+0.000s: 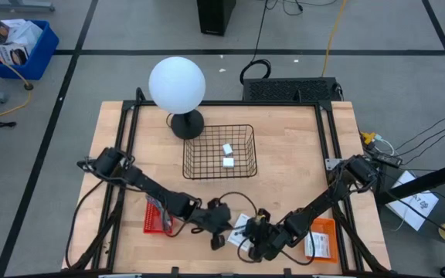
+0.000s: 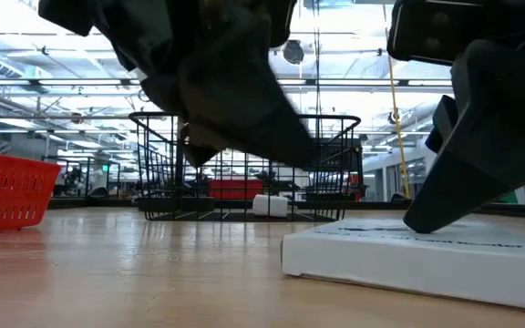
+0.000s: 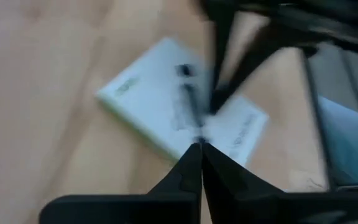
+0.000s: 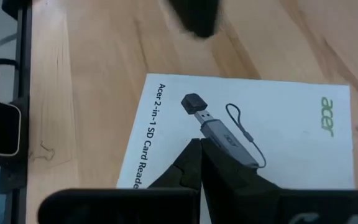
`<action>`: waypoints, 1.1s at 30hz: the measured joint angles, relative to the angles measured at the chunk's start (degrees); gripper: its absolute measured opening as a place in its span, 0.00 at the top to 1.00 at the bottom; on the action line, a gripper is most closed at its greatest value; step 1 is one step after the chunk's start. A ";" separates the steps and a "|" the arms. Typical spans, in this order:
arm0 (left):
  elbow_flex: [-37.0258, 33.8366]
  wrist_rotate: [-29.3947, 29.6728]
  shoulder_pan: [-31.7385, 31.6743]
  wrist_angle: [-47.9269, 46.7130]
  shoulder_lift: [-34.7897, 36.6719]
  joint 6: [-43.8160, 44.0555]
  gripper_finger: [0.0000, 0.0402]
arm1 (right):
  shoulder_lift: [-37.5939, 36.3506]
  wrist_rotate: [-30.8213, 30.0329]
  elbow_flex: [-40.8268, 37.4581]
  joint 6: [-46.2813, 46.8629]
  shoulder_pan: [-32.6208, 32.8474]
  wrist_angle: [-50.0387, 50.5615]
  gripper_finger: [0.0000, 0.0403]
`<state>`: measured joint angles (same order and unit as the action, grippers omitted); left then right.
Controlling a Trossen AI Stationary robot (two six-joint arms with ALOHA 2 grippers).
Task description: Pick and place items into bin
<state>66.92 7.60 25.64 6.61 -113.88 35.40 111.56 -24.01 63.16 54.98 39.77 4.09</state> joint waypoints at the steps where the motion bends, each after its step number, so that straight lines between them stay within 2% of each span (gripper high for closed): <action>1: 0.00 -0.62 0.08 1.35 -0.20 -0.73 0.98 | -0.26 -0.37 -0.04 -0.70 0.00 -0.10 1.00; 5: 0.02 -1.10 0.01 2.30 -0.41 -0.87 0.98 | -1.86 -3.34 -0.30 -2.28 0.82 -0.75 1.00; 11: 0.11 -2.53 -1.40 3.84 -3.21 -1.72 0.99 | -3.65 -7.49 -0.31 4.28 3.90 -0.28 1.00; 14: -0.01 -0.98 -2.14 6.04 -4.46 -1.12 0.98 | -3.78 -10.09 -0.31 7.15 5.40 0.85 1.00; 20: 0.04 0.00 -2.51 9.77 -4.55 -2.71 0.99 | -4.14 -10.84 -0.28 19.77 7.32 10.98 1.00; 26: 0.04 -2.22 -3.03 10.23 -4.77 -2.68 0.99 | -4.19 -9.43 -0.22 30.83 9.31 18.53 1.00; 33: 0.04 -2.16 -3.68 10.27 -5.03 -2.89 0.99 | -4.13 -8.66 -0.21 34.18 9.41 20.23 1.00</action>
<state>66.96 5.44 21.96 16.88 -118.91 32.51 107.43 -32.68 62.94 89.16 49.18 24.32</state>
